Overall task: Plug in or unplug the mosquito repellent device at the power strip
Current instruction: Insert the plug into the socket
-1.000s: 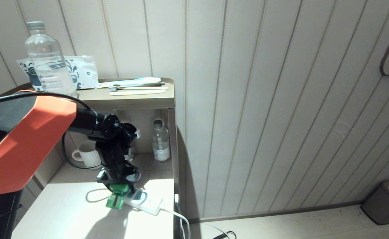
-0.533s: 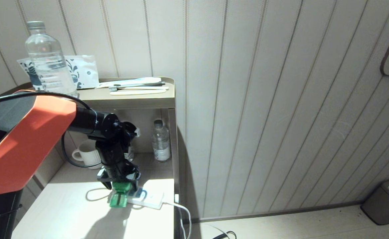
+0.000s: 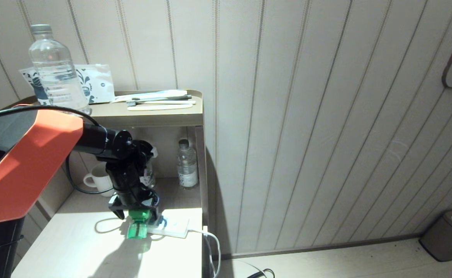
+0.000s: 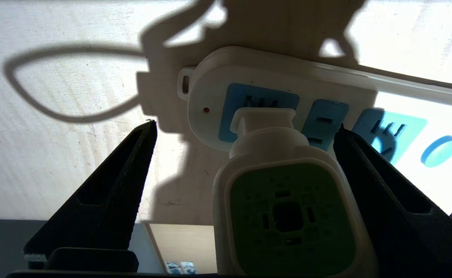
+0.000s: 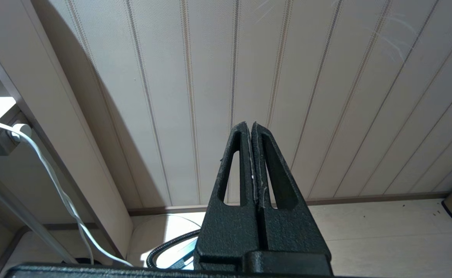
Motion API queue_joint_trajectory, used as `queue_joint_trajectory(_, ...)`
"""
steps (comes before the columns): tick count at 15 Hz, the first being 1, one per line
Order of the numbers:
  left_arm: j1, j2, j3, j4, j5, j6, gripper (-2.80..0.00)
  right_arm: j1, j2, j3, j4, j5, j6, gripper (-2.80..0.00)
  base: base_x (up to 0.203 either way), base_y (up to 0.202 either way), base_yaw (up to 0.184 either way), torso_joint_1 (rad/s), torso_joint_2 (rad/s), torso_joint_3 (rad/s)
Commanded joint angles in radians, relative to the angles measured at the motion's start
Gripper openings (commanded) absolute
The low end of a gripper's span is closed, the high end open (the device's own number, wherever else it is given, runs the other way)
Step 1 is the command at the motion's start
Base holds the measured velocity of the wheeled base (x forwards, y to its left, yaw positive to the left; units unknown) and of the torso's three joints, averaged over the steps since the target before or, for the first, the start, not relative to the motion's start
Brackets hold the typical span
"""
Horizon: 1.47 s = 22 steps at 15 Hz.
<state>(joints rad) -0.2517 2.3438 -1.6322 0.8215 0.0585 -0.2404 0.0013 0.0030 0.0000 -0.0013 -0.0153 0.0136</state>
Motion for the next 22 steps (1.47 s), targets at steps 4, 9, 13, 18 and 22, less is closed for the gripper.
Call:
queue_joint_trajectory(4, -0.003, -0.018, -0.012, -0.001, 0.000, -0.003, 0.00, 0.001, 0.000, 0.000, 0.000, 0.000, 0.000, -2.80, 0.000, 0.000, 0.000, 0.000, 0.00, 0.000)
queue_joint_trajectory(9, -0.015, -0.061, -0.036, -0.004, -0.012, -0.010, 0.00, 0.000, 0.000, 0.000, 0.000, 0.000, 0.000, -2.80, 0.000, 0.000, 0.000, 0.000, 0.00, 0.000)
queue_joint_trajectory(13, -0.017, -0.077, -0.034, -0.002, -0.012, -0.011, 0.00, 0.001, 0.000, 0.000, 0.000, 0.000, 0.000, -2.80, 0.000, 0.000, 0.000, 0.000, 0.00, 0.000)
queue_joint_trajectory(18, -0.019, -0.112, -0.020, 0.006, -0.015, -0.015, 0.00, 0.000, 0.000, 0.000, 0.000, 0.000, 0.000, -2.80, 0.000, 0.000, 0.000, 0.000, 0.00, 0.000)
queue_joint_trajectory(22, -0.034, -0.203, 0.067, 0.008, -0.051, -0.001, 0.00, 0.000, 0.000, 0.000, 0.000, 0.000, 0.000, -2.80, 0.000, 0.000, 0.000, 0.000, 0.00, 0.000)
